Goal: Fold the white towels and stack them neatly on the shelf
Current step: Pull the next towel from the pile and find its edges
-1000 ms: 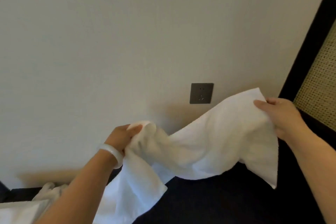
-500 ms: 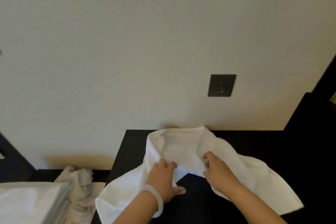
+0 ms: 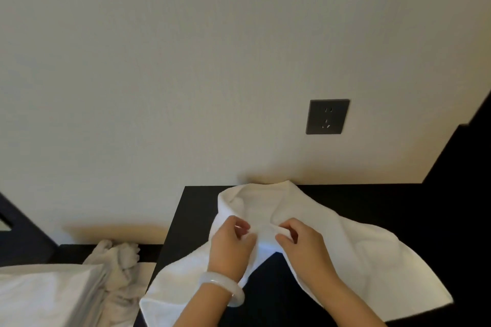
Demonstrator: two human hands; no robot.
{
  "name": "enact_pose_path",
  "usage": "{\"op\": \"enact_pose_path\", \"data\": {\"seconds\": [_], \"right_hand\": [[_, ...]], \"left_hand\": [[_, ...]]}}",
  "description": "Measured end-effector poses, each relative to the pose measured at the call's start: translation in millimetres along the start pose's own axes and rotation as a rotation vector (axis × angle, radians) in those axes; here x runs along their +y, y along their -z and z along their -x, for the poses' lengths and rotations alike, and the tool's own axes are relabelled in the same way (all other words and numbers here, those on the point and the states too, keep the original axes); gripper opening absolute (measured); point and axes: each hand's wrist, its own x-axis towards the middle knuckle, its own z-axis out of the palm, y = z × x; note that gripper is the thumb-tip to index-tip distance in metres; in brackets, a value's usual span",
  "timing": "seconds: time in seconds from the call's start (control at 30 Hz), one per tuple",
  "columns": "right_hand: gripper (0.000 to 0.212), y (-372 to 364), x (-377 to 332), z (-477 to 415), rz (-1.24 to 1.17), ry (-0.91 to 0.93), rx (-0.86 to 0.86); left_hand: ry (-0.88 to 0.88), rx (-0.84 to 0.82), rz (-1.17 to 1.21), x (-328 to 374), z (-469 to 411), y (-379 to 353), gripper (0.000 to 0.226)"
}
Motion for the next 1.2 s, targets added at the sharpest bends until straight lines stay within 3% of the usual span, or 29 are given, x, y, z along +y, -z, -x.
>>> {"op": "enact_pose_path", "data": {"seconds": [0.1, 0.23, 0.37, 0.5, 0.67, 0.77, 0.87, 0.93, 1.0, 1.03, 1.13, 1.2], "right_hand": [[0.004, 3, -17, 13, -0.074, 0.012, 0.074], [0.008, 13, -22, 21, -0.072, 0.023, 0.198], [0.007, 17, -21, 24, -0.036, 0.056, 0.275], [0.009, 16, -17, 26, 0.011, 0.231, 0.477], [0.032, 8, -21, 33, -0.066, 0.177, 0.282], [0.02, 8, -21, 34, -0.109, 0.17, 0.212], [0.036, 8, -21, 33, -0.103, 0.141, 0.073], [0.037, 9, -22, 32, -0.097, 0.13, 0.079], [0.02, 12, -21, 31, -0.086, 0.131, 0.146], [0.014, 15, -20, 30, -0.089, 0.126, 0.165], [0.013, 28, -14, 29, -0.187, 0.116, 0.134], [0.02, 40, -9, 28, -0.235, 0.126, 0.089]], "left_hand": [[0.096, -0.112, 0.386, 19, 10, 2, 0.016], [0.184, -0.178, 0.6, 33, 19, 4, 0.023], [0.223, -0.181, 0.647, 42, 25, 7, 0.019], [0.246, -0.186, 0.674, 46, 27, 7, 0.013], [0.256, -0.263, 0.825, 48, 34, 8, 0.016], [0.287, -0.31, 0.927, 51, 35, 12, 0.023], [0.304, -0.314, 1.009, 54, 35, 15, 0.028], [0.321, -0.301, 1.039, 55, 35, 15, 0.028], [0.33, -0.27, 0.984, 54, 33, 13, 0.023], [0.276, -0.218, 0.831, 50, 29, 10, 0.019], [-0.213, -0.024, 0.184, 44, 13, 13, 0.023], [-0.513, -0.117, -0.075, 48, -6, 17, 0.033]]}}
